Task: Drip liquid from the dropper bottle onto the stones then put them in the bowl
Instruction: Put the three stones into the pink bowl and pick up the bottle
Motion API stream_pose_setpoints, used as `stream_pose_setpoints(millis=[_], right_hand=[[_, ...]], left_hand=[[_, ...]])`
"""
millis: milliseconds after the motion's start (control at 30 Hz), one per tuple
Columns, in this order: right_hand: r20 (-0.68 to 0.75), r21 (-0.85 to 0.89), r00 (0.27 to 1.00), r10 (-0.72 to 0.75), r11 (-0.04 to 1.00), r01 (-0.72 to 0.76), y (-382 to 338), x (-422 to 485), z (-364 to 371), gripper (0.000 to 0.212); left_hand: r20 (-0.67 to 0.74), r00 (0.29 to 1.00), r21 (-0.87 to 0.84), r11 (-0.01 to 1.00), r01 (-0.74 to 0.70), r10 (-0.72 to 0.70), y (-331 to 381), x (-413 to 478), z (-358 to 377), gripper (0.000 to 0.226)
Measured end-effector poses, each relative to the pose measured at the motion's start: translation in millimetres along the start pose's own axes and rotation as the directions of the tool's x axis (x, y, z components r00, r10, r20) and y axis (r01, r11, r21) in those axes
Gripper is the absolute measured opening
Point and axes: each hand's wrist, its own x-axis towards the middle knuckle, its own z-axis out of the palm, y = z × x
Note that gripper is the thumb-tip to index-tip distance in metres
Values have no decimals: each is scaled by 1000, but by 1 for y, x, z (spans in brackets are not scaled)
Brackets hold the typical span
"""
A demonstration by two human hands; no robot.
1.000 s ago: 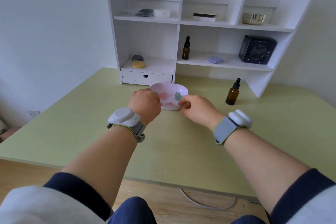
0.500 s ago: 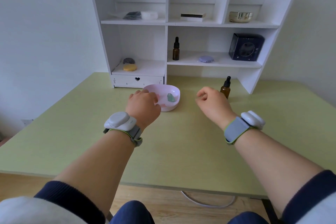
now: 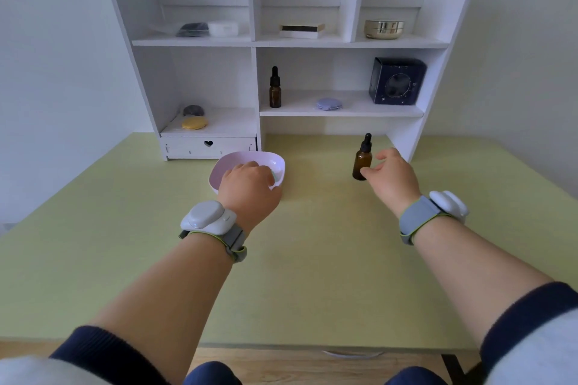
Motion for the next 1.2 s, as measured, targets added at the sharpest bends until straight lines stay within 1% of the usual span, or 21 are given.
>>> stream_pose_setpoints(millis=[167,267,400,533,667,867,1000,1200], right_hand=[[22,4,1000,5,1000,-5,0,11,6,49],[32,-9,999,-7,1000,7,-1,15,12,45],[17,-9,1000,0,1000,0,-1,16,14,39],[8,-27,1000,2,1000,-2,-3,18,15,35],[8,-27,1000,12,1000,-11,-5,21,15,34],[9,-5,1000,-11,1000,11,-1,25,16,26],[0,12,1000,-14,1000,14,1,30,13,28],[2,18,1000,-23,1000,23,5,43,13,31]], left_hand=[[37,999,48,999,16,-17,-2,-3,0,18],[34,999,65,998,5,-7,-13,-7,-1,23],[36,999,129,992,-13,9,-27,-7,0,28],[34,999,144,989,-42,37,-29,-5,1,33],[70,996,131,989,-72,63,-18,-2,4,40],[74,986,134,979,-156,147,8,9,9,41],[97,982,111,979,-173,163,29,20,23,42],[82,960,104,956,-275,267,52,39,41,40]])
